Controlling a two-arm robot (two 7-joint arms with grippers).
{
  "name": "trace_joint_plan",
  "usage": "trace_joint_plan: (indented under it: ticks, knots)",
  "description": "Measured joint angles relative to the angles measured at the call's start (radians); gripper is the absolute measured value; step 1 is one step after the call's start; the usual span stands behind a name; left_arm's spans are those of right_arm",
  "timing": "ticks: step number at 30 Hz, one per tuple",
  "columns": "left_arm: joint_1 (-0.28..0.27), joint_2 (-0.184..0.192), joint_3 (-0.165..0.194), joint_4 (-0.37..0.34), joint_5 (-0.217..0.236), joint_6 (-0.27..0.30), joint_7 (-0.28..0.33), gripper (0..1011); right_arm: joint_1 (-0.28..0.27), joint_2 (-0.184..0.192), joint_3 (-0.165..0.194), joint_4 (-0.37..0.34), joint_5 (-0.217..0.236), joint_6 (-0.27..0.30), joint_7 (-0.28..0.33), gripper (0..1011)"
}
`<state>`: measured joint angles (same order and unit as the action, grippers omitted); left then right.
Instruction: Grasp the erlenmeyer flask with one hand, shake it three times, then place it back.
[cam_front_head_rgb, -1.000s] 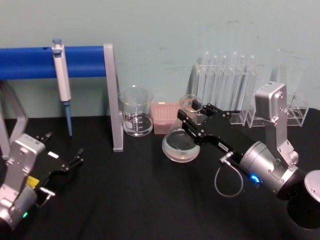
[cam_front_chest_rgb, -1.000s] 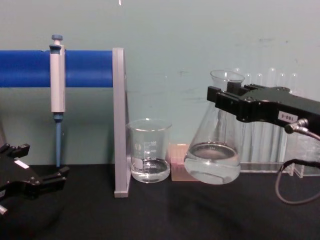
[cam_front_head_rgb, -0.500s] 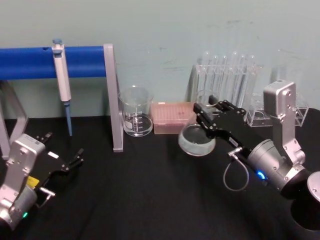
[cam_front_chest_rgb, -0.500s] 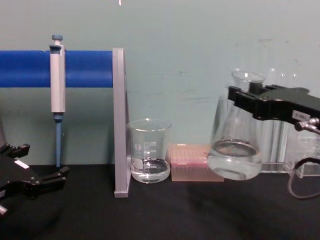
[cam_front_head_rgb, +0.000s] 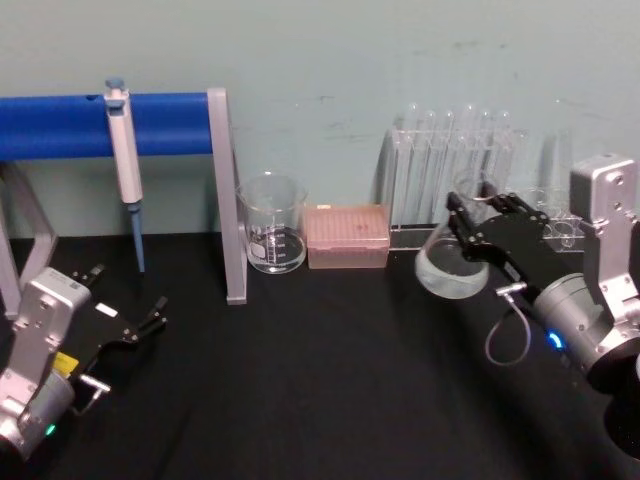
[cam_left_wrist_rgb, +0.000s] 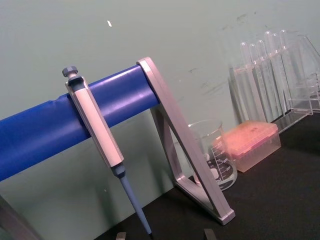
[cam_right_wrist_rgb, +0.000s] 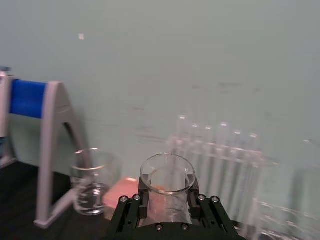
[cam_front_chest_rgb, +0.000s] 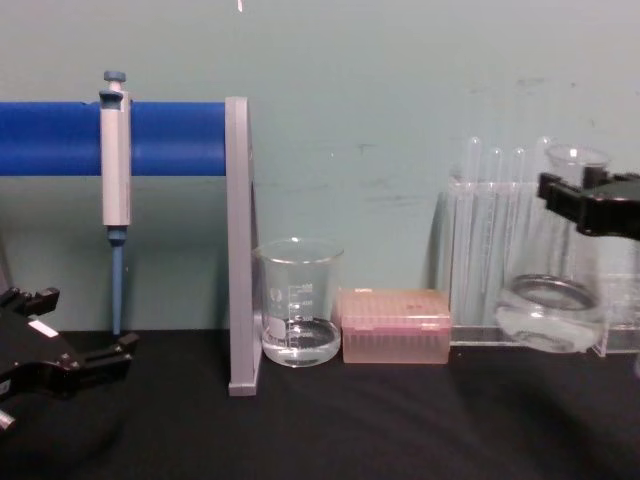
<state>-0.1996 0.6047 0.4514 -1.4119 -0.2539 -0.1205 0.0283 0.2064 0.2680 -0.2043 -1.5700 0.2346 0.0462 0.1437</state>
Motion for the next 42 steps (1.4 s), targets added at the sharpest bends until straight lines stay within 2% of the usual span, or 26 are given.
trace_joint_plan:
  ticks: [11,16,21,29,42]
  knots:
    - [0.000,0.000,0.000,0.000,0.000,0.000,0.000,1001,-0.017,-0.027,0.069,-0.006,-0.037,0.026,-0.070,453]
    - [0.000,0.000,0.000,0.000,0.000,0.000,0.000,1001,-0.020,-0.036,0.088,-0.006,-0.048,0.030,-0.070,453]
    - [0.000,0.000,0.000,0.000,0.000,0.000,0.000,1001,-0.021,-0.040,0.091,-0.004,-0.052,0.031,-0.039,453]
    - [0.000,0.000,0.000,0.000,0.000,0.000,0.000,1001,-0.016,-0.036,0.072,0.000,-0.052,0.031,0.041,453]
    - [0.000,0.000,0.000,0.000,0.000,0.000,0.000,1001,0.014,0.007,-0.014,0.015,0.011,0.004,0.209,453]
